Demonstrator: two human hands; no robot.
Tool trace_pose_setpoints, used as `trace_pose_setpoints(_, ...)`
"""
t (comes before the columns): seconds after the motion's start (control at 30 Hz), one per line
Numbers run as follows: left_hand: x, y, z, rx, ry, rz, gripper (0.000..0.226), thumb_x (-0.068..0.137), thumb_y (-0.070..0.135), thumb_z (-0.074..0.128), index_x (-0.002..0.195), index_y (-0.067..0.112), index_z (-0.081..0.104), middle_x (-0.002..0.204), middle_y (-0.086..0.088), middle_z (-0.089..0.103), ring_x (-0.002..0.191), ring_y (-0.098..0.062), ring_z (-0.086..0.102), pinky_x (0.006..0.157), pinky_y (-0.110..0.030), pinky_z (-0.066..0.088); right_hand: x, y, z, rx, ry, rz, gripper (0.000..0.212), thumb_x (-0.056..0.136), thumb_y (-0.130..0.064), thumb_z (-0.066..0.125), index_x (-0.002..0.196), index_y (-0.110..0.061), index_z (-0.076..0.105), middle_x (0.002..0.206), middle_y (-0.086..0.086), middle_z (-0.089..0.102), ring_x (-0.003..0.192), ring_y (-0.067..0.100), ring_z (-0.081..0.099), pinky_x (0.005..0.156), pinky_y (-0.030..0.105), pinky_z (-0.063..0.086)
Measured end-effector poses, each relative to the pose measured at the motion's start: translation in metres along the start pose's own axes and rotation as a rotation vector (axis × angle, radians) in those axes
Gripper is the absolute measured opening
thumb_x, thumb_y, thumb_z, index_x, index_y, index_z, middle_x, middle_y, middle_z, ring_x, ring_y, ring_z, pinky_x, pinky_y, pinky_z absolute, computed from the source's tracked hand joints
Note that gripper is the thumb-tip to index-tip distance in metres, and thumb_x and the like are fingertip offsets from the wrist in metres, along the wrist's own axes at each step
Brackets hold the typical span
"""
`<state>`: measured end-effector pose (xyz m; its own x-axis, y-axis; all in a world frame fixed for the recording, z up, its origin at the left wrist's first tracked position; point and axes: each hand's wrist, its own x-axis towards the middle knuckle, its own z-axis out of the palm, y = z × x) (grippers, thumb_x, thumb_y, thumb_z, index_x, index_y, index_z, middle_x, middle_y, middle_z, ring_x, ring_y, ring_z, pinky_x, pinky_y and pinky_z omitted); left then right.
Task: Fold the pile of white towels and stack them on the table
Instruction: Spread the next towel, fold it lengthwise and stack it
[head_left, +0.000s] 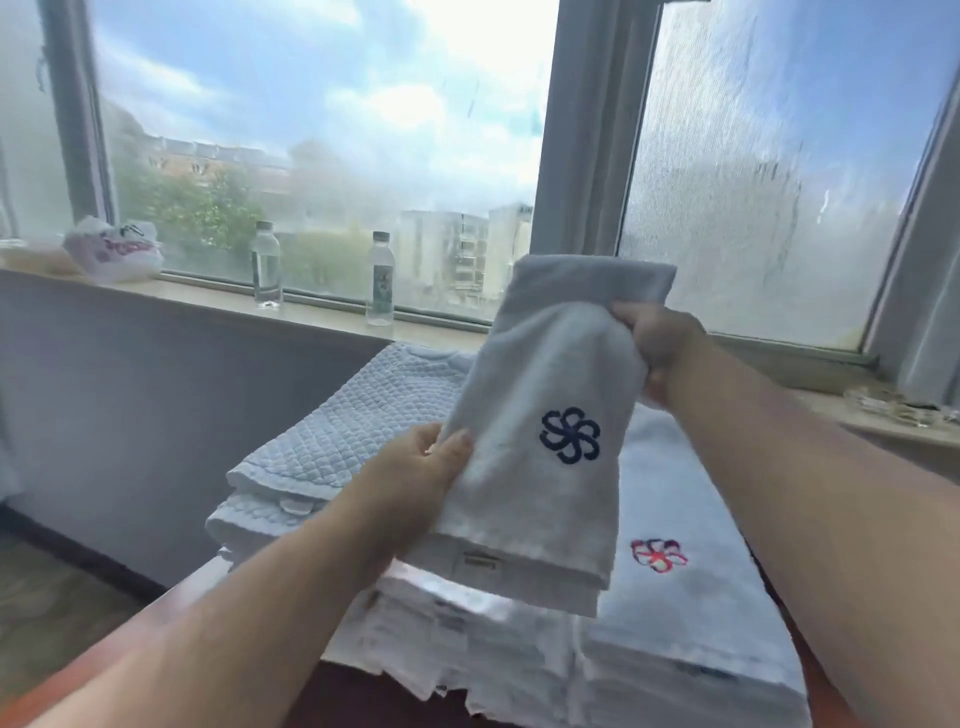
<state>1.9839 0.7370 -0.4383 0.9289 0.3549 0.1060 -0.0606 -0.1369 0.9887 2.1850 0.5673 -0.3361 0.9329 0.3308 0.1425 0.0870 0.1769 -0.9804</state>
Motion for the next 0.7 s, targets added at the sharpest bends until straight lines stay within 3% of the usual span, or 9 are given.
trace_pose_setpoints(0.07,0.012,-0.005,-0.001,0.280,0.067,-0.078,0.028,0.104,0.041,0.050,0.103,0.017,0.066,0.101,-0.004,0.072,0.084,-0.020,0.068,0.075,-0.034,0.053,0.019,0.031,0.001,-0.096,-0.075,0.182,0.034,0.102,-0.032,0.054,0.120,-0.007,0.068,0.112,0.016,0.074,0.110,0.033,0.070,0.099,0.047,0.055)
trace_pose_setpoints(0.13,0.020,-0.014,-0.003,0.532,0.085,-0.173,0.035,0.102,0.050,0.046,0.116,0.020,0.060,0.116,0.000,0.065,0.103,-0.020,0.062,0.077,-0.030,0.040,0.027,0.075,0.000,-0.172,-0.097,0.346,0.041,0.096,-0.045,0.056,0.118,-0.013,0.069,0.107,0.014,0.076,0.101,0.031,0.073,0.095,0.048,0.057)
trace_pose_setpoints(0.23,0.027,-0.025,-0.005,0.559,0.095,-0.197,0.044,0.100,0.057,0.047,0.130,0.026,0.055,0.121,0.005,0.063,0.110,-0.019,0.057,0.085,-0.031,0.037,0.037,0.120,-0.006,-0.164,0.001,0.354,0.039,0.096,-0.039,0.059,0.116,-0.008,0.071,0.102,0.018,0.076,0.090,0.035,0.075,0.086,0.051,0.060)
trace_pose_setpoints(0.33,0.026,-0.031,-0.005,0.611,0.157,-0.114,0.045,0.099,0.055,0.049,0.134,0.027,0.050,0.130,0.006,0.061,0.118,-0.017,0.056,0.088,-0.029,0.037,0.044,0.127,-0.008,-0.160,0.065,0.307,0.026,0.091,-0.021,0.065,0.108,-0.003,0.071,0.090,0.019,0.077,0.077,0.035,0.075,0.068,0.046,0.062)
trace_pose_setpoints(0.47,0.020,-0.033,-0.003,0.744,0.263,0.020,0.057,0.097,0.055,0.052,0.145,0.029,0.035,0.136,-0.002,0.058,0.123,-0.021,0.055,0.087,-0.029,0.038,0.041,0.128,-0.009,-0.160,0.046,0.274,0.031,0.095,-0.023,0.064,0.119,-0.004,0.067,0.104,0.022,0.075,0.094,0.038,0.073,0.086,0.056,0.059)
trace_pose_setpoints(0.6,0.014,-0.024,0.001,1.050,0.326,0.128,0.056,0.099,0.051,0.047,0.145,0.031,0.024,0.127,-0.001,0.058,0.112,-0.024,0.058,0.082,-0.037,0.045,0.024,0.119,-0.016,-0.117,-0.191,0.339,0.034,0.092,-0.030,0.064,0.118,-0.008,0.071,0.114,0.018,0.074,0.102,0.036,0.072,0.091,0.049,0.058)
trace_pose_setpoints(0.7,0.016,-0.018,0.010,1.167,0.337,0.342,0.044,0.101,0.041,0.042,0.144,0.035,0.036,0.142,0.008,0.048,0.130,-0.018,0.042,0.100,-0.039,0.038,0.015,0.115,-0.017,-0.178,-0.248,0.375,0.032,0.090,-0.022,0.067,0.119,-0.007,0.069,0.110,0.017,0.075,0.098,0.035,0.074,0.084,0.047,0.060)
